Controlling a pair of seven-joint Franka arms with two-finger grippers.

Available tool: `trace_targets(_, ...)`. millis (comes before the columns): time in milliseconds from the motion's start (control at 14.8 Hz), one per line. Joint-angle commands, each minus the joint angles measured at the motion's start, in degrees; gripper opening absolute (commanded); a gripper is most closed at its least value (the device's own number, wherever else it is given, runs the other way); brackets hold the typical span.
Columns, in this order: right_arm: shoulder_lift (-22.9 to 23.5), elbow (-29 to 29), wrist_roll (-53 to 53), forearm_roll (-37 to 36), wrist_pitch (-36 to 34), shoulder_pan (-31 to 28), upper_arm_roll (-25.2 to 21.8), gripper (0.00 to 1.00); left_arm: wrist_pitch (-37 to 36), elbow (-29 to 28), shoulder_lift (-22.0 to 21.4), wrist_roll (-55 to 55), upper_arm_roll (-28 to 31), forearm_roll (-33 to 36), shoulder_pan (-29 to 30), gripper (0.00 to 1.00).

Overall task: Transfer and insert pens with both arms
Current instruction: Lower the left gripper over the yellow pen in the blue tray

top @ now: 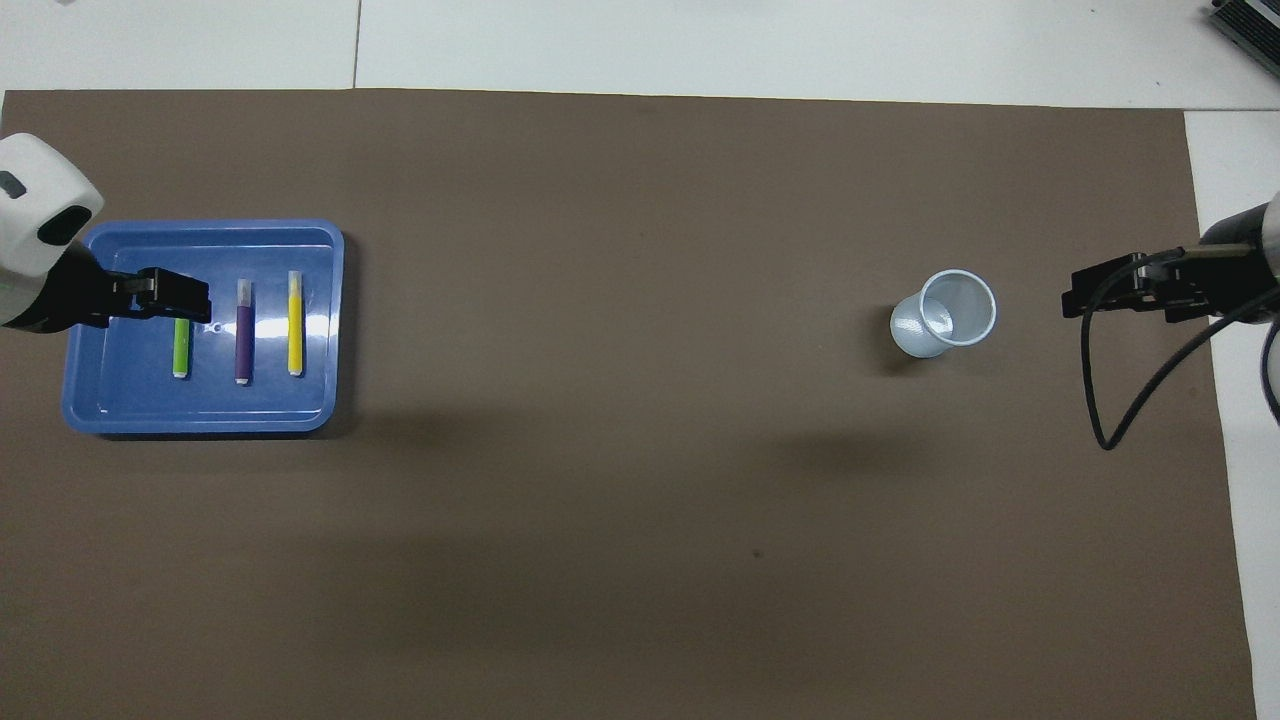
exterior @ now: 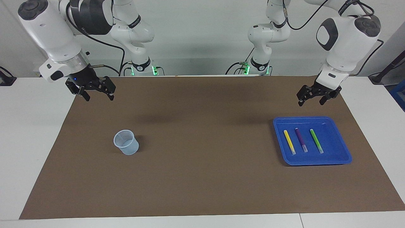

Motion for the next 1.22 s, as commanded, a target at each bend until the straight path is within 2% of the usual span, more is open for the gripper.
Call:
trace_targets(0, -2.2, -2.8, -0.3, -1.1, 0.7, -0.6, 0.5, 1.0, 4.2, 0.6, 4.4, -0.7, 0.4, 0.3, -0.5, 1.0)
trace_targets(678, -6.2, -11.0, -0.8, -1.1, 1.6, -0.8, 0.4, 1.0, 17.7, -1.3, 16.0, -0.8, 0.4, -1.9, 0.3, 1.0)
trace_targets(881, -8.1, -14.4, -0.8, -1.1, 2.7, -0.6, 0.5, 1.0, 19.7, -3.7, 16.3, -0.8, 0.4, -2.0, 0.4, 1.0)
trace_targets(1152, -8.1, -14.5, -1.0, -1.1, 2.7, -0.6, 0.5, 1.0, 24.1, -9.1, 16.0, -2.8, 0.4, -2.1, 0.0, 1.0)
